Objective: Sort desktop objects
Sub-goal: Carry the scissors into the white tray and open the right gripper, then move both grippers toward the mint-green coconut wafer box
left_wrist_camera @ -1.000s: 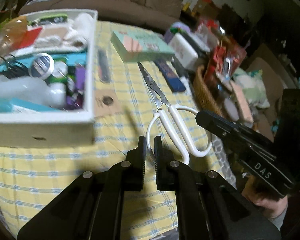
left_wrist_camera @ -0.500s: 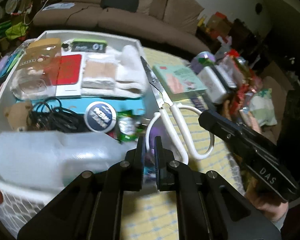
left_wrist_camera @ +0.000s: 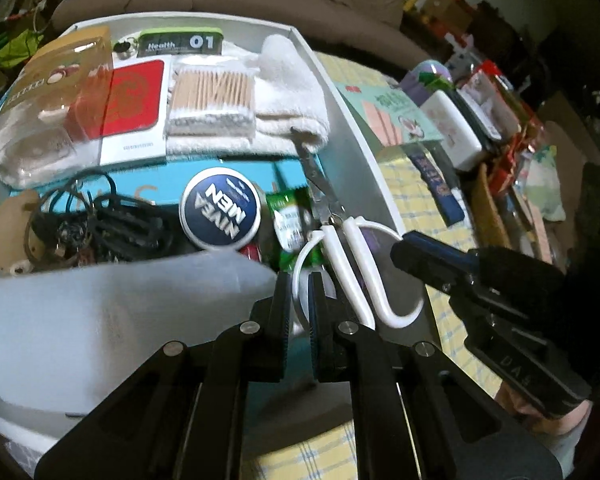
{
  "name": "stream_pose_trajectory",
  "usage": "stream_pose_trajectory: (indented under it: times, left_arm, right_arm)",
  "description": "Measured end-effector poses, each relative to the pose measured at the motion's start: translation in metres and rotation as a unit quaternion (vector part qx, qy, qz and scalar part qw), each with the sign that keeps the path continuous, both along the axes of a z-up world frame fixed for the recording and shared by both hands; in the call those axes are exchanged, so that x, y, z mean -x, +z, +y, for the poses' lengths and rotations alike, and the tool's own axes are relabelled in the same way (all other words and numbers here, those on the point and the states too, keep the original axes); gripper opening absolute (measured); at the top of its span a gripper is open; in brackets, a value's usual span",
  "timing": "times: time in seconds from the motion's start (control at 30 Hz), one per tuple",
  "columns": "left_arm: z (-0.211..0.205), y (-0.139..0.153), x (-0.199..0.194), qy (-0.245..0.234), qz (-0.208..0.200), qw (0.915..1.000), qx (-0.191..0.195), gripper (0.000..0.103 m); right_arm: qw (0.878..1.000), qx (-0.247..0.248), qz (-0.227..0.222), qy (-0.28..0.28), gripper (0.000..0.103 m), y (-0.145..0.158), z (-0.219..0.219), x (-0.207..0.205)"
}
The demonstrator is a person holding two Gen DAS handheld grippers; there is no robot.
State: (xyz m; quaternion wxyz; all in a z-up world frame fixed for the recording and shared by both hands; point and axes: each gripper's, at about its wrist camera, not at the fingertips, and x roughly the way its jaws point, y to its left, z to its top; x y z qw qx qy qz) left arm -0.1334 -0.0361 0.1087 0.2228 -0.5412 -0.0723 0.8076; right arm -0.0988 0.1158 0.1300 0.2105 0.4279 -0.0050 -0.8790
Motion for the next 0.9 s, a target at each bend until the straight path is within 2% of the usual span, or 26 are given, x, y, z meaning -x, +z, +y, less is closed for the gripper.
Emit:
stream_pose_trajectory:
  times: [0.13,0.23,0.27,0.3,0.37,0.43,0.5,0.53,0.6,0.7,0.77,0.87,0.9]
  left_arm:
    - [0.003,0.002,-0.013,-0.003,0.005,0.9997,0.023,0.007]
    - [0.003,0.008,-0.022,-0.002,0.004,0.9995,0.030,0.015]
    - [0.003,0.009,-0.025,-0.004,0.004,0.9995,0.031,0.020]
    - [0.003,0.011,-0.028,-0.006,0.005,0.9994,0.034,0.022]
    - [0.003,0.015,-0.035,-0.006,0.010,0.9991,0.041,0.023]
    - [0.001,0.020,-0.039,-0.003,0.015,0.9989,0.044,0.025]
    - [0.000,0.026,-0.041,0.001,0.018,0.9989,0.043,0.035]
    - [0.000,0.026,-0.041,0.000,0.017,0.9989,0.042,0.037]
    - [0.003,0.027,-0.043,-0.004,0.019,0.9987,0.048,0.037]
    - [0.013,0.021,-0.047,-0.016,0.023,0.9966,0.078,0.036]
    - [0.020,0.019,-0.049,-0.021,0.037,0.9939,0.102,0.036]
    - [0.026,0.019,-0.048,-0.025,0.043,0.9909,0.125,0.036]
    - [0.027,0.018,-0.048,-0.026,0.045,0.9903,0.129,0.035]
  right_arm:
    - [1.000,-0.016,-0.016,0.019,0.011,0.000,-0.006,-0.013]
    - [0.999,-0.031,-0.013,0.026,0.011,0.001,-0.011,-0.024]
    - [0.999,-0.039,-0.006,0.022,0.014,0.003,-0.011,-0.027]
    - [0.999,-0.044,0.000,0.015,0.020,0.005,-0.008,-0.030]
    - [0.999,-0.033,0.006,0.010,0.027,0.011,-0.002,-0.034]
    - [1.000,-0.022,0.011,0.002,0.027,0.019,0.006,-0.039]
    - [1.000,-0.020,0.016,-0.004,0.027,0.025,0.013,-0.044]
    - [1.000,-0.017,0.018,-0.005,0.028,0.028,0.016,-0.045]
    - [1.000,-0.008,0.019,-0.003,0.029,0.031,0.020,-0.050]
    - [1.000,0.007,0.010,0.014,0.029,0.028,0.018,-0.056]
    - [1.000,-0.011,0.006,0.027,0.026,0.019,0.008,-0.057]
    - [0.997,-0.076,0.005,0.034,0.021,0.003,-0.012,-0.054]
    - [0.995,-0.095,0.017,0.036,0.020,0.000,-0.017,-0.054]
